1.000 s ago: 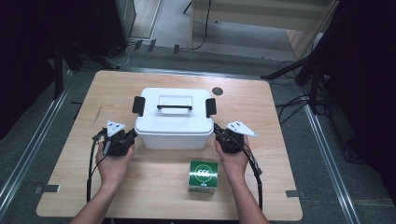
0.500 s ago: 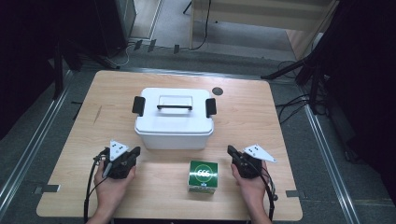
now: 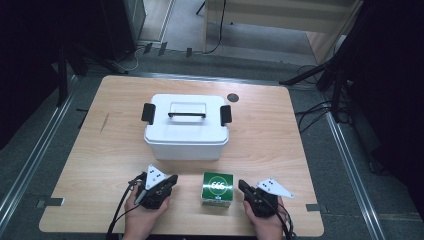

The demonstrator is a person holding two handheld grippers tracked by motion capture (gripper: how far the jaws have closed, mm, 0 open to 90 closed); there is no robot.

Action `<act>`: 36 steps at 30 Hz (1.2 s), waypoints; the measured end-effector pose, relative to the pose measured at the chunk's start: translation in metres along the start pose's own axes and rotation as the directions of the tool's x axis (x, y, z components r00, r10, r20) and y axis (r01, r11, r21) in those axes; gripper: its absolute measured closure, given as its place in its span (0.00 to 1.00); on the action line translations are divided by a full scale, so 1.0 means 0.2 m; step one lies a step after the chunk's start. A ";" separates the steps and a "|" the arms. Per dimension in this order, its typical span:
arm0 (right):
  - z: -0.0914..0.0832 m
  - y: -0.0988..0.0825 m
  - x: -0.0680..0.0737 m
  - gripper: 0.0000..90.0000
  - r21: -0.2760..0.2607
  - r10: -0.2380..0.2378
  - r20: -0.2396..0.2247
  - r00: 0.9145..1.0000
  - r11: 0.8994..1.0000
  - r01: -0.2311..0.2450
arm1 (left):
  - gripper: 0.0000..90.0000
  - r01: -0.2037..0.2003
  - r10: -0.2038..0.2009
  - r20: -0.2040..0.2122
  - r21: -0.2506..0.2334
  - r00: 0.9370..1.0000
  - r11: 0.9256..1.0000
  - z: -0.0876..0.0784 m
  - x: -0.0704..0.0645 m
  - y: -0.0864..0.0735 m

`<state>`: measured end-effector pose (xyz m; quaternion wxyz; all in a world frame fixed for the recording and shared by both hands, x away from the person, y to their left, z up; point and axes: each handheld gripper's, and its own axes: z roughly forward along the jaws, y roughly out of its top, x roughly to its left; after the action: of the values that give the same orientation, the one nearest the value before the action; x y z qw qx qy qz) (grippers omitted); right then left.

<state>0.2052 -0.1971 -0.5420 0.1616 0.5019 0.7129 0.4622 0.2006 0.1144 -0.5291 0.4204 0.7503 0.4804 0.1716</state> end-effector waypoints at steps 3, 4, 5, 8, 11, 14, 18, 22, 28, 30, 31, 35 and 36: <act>-0.01 -0.03 0.05 1.00 0.007 0.001 -0.018 1.000 1.000 -0.001 | 1.00 -0.020 0.020 0.040 0.007 0.999 1.000 0.02 -0.06 -0.01; -0.01 -0.04 0.07 1.00 0.010 0.004 -0.027 1.000 1.000 -0.003 | 1.00 -0.031 0.031 0.050 0.011 0.998 0.999 0.02 -0.08 -0.01; 0.00 -0.04 0.09 1.00 0.014 -0.002 -0.033 0.999 1.000 0.002 | 1.00 -0.042 0.041 0.060 0.014 0.997 0.999 0.03 -0.10 -0.02; 0.01 -0.04 0.12 1.00 0.014 -0.005 -0.038 0.999 1.000 0.006 | 1.00 -0.062 0.060 0.086 0.018 0.994 0.998 0.04 -0.14 -0.03; 0.03 -0.04 0.16 1.00 0.017 0.000 -0.051 0.999 1.000 0.001 | 1.00 -0.079 0.077 0.093 0.022 0.993 0.997 0.03 -0.15 -0.04; 0.05 -0.04 0.20 1.00 0.020 -0.017 -0.056 0.998 1.000 0.018 | 1.00 -0.082 0.080 0.076 0.022 0.994 0.996 0.01 -0.14 -0.04; 0.08 -0.03 0.23 1.00 0.024 -0.009 -0.073 0.997 1.000 0.011 | 1.00 -0.071 0.069 0.061 0.023 0.996 0.997 -0.01 -0.10 -0.05; 0.12 -0.02 0.28 1.00 0.028 -0.010 -0.077 0.997 1.000 0.012 | 1.00 -0.044 0.044 0.034 0.020 0.998 0.999 -0.04 -0.06 -0.06; 0.17 0.00 0.33 1.00 0.024 -0.045 -0.114 0.993 0.999 0.048 | 1.00 0.000 0.000 -0.016 -0.021 1.000 1.000 -0.09 0.02 -0.07; 0.16 0.02 0.32 0.98 0.009 -0.058 -0.106 0.993 0.998 0.060 | 1.00 0.016 -0.019 -0.051 -0.054 0.999 0.998 -0.13 0.06 -0.07; 0.16 0.04 0.31 0.96 -0.001 -0.077 -0.102 0.992 0.997 0.077 | 0.95 0.032 -0.038 -0.075 -0.077 0.996 0.997 -0.16 0.09 -0.08; 0.12 0.10 0.22 0.79 -0.061 -0.146 -0.082 0.986 0.988 0.141 | 0.67 0.082 -0.099 -0.161 -0.110 0.982 0.991 -0.26 0.25 -0.11; 0.12 0.12 0.19 0.77 -0.067 -0.173 -0.078 0.982 0.983 0.168 | 0.59 0.097 -0.116 -0.181 -0.113 0.976 0.989 -0.28 0.29 -0.12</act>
<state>0.2183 -0.1512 -0.5259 0.1858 0.4142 0.7453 0.4884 0.1779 0.1956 -0.5236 0.4204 0.6811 0.5478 0.2435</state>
